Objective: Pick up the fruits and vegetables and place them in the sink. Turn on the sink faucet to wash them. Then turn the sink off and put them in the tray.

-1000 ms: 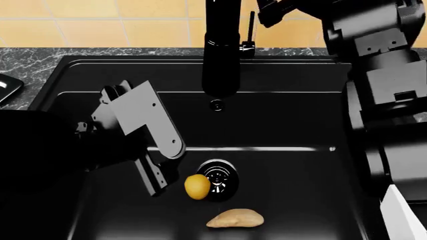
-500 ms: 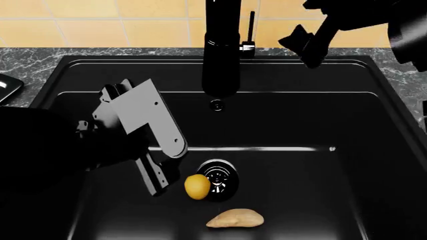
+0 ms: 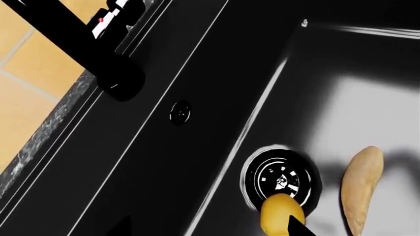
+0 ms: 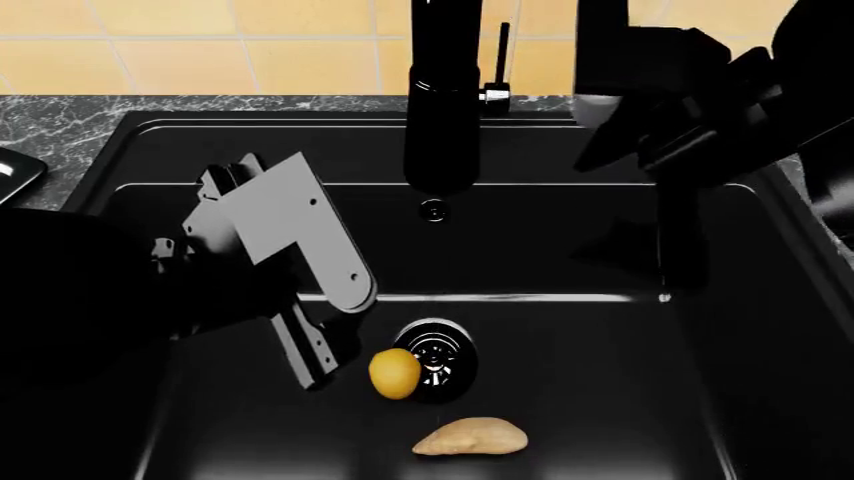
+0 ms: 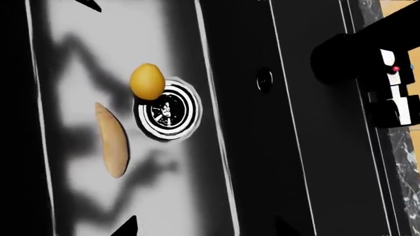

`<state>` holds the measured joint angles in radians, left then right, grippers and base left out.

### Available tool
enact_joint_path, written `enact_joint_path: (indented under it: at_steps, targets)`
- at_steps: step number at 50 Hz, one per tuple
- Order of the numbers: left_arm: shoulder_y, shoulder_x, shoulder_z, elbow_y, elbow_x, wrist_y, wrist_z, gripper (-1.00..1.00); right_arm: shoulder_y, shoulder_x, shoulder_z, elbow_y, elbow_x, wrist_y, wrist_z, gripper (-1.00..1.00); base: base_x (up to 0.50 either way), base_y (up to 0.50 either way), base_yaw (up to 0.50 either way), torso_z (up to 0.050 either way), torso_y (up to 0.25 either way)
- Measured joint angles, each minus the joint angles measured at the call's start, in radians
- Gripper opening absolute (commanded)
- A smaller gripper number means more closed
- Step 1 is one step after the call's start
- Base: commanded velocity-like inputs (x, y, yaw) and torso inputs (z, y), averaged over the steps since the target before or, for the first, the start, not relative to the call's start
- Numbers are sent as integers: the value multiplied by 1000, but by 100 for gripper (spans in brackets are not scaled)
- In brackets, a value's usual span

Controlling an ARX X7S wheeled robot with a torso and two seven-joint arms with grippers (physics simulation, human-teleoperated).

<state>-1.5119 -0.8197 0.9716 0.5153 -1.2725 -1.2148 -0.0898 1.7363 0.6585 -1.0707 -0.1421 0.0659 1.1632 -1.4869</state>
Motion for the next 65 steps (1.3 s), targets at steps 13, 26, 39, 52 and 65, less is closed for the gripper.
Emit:
enact_joint_path:
  at_steps: [13, 26, 39, 52, 65]
  targets:
    - [-3, -1, 2, 0, -3, 1, -1, 100, -53, -25, -52, 9, 31, -33, 45, 100, 0, 0, 0, 0, 0]
    - [-6, -2, 3, 1, -8, 2, -4, 100, -132, -51, -80, 32, 53, -56, 90, 100, 0, 0, 0, 0, 0]
    - [-8, -3, 5, 0, -9, 5, -4, 100, -208, -79, -102, 57, 71, -79, 127, 100, 0, 0, 0, 0, 0]
    - [-8, -3, 8, 0, -9, 8, -6, 100, -273, -100, -130, 67, 86, -88, 150, 100, 0, 0, 0, 0, 0]
    - [-7, -4, 12, -1, -6, 13, -4, 100, -315, -153, -148, 139, 90, -127, 175, 100, 0, 0, 0, 0, 0]
